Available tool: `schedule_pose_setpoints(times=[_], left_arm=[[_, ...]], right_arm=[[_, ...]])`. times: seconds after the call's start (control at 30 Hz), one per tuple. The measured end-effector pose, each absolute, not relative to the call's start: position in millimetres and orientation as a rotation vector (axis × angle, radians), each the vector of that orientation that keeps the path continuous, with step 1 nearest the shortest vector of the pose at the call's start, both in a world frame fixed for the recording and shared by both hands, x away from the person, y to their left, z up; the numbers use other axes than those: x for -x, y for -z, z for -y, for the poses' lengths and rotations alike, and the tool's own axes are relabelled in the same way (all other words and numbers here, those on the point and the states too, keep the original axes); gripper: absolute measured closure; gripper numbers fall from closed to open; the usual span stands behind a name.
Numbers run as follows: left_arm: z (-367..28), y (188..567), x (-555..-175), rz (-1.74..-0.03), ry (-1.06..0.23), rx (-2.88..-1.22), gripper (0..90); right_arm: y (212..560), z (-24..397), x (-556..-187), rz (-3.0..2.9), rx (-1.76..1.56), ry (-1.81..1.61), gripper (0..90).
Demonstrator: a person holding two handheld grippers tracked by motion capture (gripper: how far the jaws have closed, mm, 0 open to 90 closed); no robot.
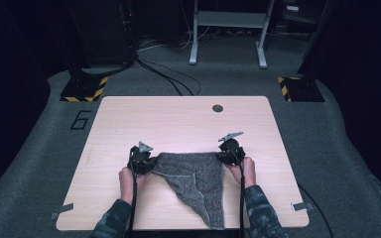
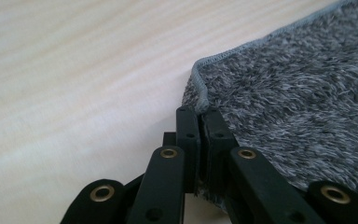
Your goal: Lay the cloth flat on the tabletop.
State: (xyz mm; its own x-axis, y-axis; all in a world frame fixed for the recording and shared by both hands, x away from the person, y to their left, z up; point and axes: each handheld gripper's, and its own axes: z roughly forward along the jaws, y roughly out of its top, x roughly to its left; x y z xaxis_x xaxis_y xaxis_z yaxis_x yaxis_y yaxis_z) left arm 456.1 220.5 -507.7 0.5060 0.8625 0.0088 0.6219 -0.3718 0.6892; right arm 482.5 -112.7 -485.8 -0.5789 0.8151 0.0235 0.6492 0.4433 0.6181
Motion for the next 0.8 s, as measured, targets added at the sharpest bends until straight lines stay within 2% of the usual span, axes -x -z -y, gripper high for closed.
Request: schedule_pose_setpoints(times=[0.1, 0.23, 0.37, 0.47, 0.53, 0.6, 0.67, 0.8], left_arm=[[-221, 491, -487, -1.216, -0.549, -2.107, 87.2], [-223, 414, -515, -1.148, -0.74, -1.979, 87.2], [-223, 334, -504, -0.981, -0.938, -1.866, 86.9], [-223, 323, -480, -0.899, -0.973, -1.84, 86.3], [-222, 340, -464, -0.869, -0.955, -1.858, 85.7], [-221, 370, -448, -0.861, -0.913, -1.893, 84.8], [-216, 408, -433, -0.858, -0.869, -1.95, 83.9], [-209, 474, -407, -0.886, -0.701, -2.054, 82.0]], right_arm=[[465, 110, -505, -2.371, -1.239, -0.853, 87.4], [400, 106, -531, -2.23, -1.156, -0.888, 87.5], [317, 108, -523, -2.07, -0.994, -0.976, 87.3], [289, 112, -497, -2.013, -0.924, -1.044, 87.0], [295, 115, -477, -2.023, -0.89, -1.062, 86.7], [319, 117, -458, -2.066, -0.86, -1.039, 86.6], [355, 121, -443, -2.132, -0.871, -1.001, 86.4], [438, 130, -419, -2.264, -1.009, -0.969, 86.0]])
